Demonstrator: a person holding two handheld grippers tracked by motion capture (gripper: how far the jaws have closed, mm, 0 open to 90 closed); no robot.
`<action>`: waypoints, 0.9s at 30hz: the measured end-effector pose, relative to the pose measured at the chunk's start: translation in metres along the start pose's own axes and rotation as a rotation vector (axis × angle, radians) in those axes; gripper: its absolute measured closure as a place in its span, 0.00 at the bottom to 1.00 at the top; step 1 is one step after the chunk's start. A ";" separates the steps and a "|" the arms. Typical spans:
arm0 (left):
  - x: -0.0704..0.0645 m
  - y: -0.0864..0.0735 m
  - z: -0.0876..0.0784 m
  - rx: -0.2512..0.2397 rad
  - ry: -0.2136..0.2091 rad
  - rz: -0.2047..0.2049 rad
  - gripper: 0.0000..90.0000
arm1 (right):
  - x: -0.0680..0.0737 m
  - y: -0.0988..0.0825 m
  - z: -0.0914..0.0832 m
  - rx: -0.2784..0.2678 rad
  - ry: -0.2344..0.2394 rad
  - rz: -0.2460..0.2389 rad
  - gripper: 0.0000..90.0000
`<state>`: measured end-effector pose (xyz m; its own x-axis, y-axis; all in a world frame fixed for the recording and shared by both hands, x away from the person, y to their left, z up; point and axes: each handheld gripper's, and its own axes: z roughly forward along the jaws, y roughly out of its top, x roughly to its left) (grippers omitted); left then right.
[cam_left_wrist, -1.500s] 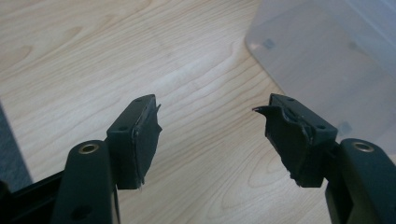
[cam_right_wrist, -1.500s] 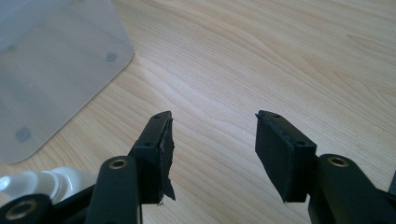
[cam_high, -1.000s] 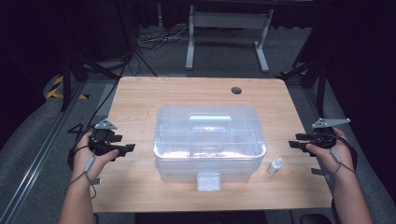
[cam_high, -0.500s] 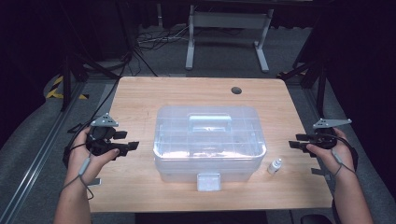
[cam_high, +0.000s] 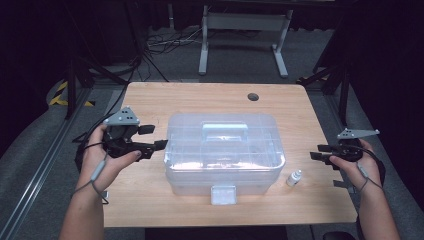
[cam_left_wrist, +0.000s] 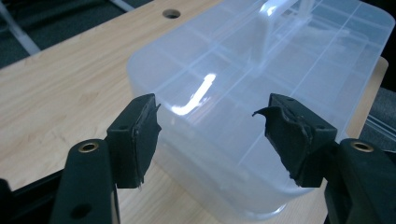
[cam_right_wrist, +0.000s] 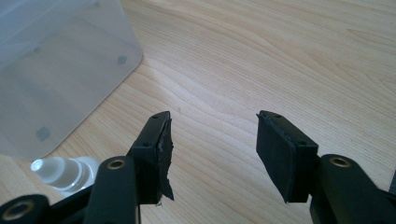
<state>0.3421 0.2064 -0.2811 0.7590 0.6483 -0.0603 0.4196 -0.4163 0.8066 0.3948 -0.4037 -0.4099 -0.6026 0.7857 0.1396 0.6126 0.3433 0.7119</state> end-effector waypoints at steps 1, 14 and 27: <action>-0.002 0.004 0.002 -0.008 -0.010 0.012 0.39 | 0.000 0.000 0.000 -0.003 0.001 0.001 0.51; -0.030 0.040 0.049 -0.040 -0.061 0.079 0.32 | 0.000 0.000 -0.001 -0.023 0.013 0.016 0.50; -0.038 0.049 0.100 0.034 -0.079 0.103 0.45 | 0.001 0.001 0.000 -0.031 0.013 0.011 0.50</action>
<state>0.3837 0.0976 -0.2984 0.8353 0.5492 -0.0253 0.3530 -0.5006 0.7905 0.3947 -0.4031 -0.4089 -0.6025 0.7826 0.1568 0.6033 0.3179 0.7315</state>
